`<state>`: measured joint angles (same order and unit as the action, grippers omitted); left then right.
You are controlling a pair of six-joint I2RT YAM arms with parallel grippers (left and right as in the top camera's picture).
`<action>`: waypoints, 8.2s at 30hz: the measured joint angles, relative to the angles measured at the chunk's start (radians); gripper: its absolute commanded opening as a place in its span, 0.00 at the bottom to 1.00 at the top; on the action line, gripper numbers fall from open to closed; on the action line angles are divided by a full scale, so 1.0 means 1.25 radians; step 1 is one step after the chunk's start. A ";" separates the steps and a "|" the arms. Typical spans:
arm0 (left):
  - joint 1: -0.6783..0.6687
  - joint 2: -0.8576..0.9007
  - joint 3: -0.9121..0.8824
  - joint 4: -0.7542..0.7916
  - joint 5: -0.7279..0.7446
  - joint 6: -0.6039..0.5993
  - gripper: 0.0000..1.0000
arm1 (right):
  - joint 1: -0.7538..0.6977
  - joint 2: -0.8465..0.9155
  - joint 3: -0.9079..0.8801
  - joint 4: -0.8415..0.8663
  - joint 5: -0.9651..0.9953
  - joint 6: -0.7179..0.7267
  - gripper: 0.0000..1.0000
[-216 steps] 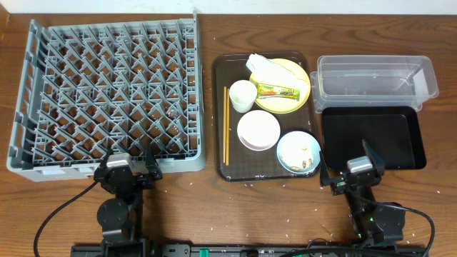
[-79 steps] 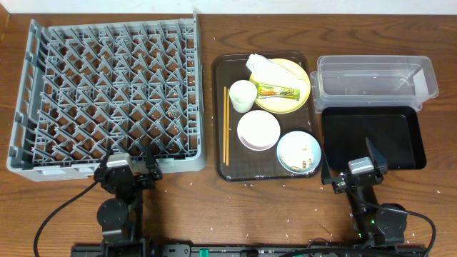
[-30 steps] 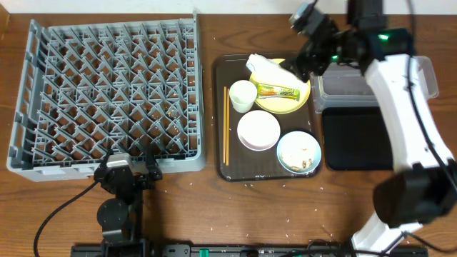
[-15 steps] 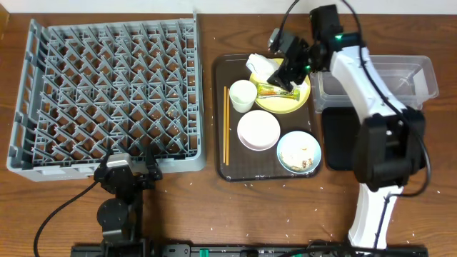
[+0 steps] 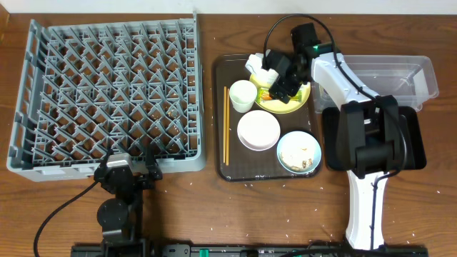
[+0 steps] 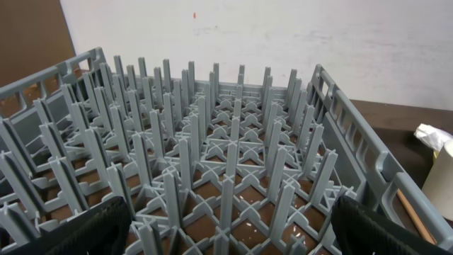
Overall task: Sort waste into correct bins and load items into the dishwasher
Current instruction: 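Reach the right gripper to the plastic bag and wrapper on yellow plate, then carry the bag and wrapper with right gripper into the clear bin, then grasp the blue rice bowl rim with the right gripper, then tip the blue bowl over the black tray to dump the rice, then set the empty blue bowl back on the brown tray, release, then grasp the white cup with the right gripper and lift it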
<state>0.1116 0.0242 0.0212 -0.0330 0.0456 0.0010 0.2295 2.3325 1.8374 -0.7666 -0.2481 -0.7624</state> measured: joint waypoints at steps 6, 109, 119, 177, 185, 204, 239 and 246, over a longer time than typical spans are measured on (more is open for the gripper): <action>0.000 0.000 0.000 0.000 0.000 0.000 0.92 | 0.000 0.009 0.003 -0.005 -0.005 0.016 0.01; 0.000 0.000 0.000 0.000 0.000 0.000 0.92 | 0.318 -0.477 -0.475 -0.210 0.246 0.813 0.01; 0.000 0.000 0.000 0.000 0.000 0.000 0.92 | -0.021 -0.675 -0.461 -0.197 0.039 0.711 0.01; 0.000 0.000 0.000 0.000 0.000 0.000 0.92 | -0.771 -0.420 -0.754 -0.010 -1.020 0.685 0.01; 0.000 0.000 0.000 0.000 0.000 0.000 0.92 | -0.759 -0.447 -0.754 -0.063 -1.014 0.617 0.01; 0.000 0.000 0.000 0.000 0.000 0.000 0.92 | -0.012 -0.855 -0.676 -0.056 -0.166 0.789 0.01; 0.000 0.000 0.000 0.000 0.000 0.000 0.92 | 0.212 -0.339 -0.035 -0.126 0.122 0.855 0.54; 0.000 0.000 0.000 0.000 0.000 0.000 0.92 | 0.212 -0.103 0.021 -0.137 0.128 0.899 0.41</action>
<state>0.1116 0.0242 0.0216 -0.0330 0.0456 0.0013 0.4942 2.2044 1.8637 -0.9375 -0.0883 0.3611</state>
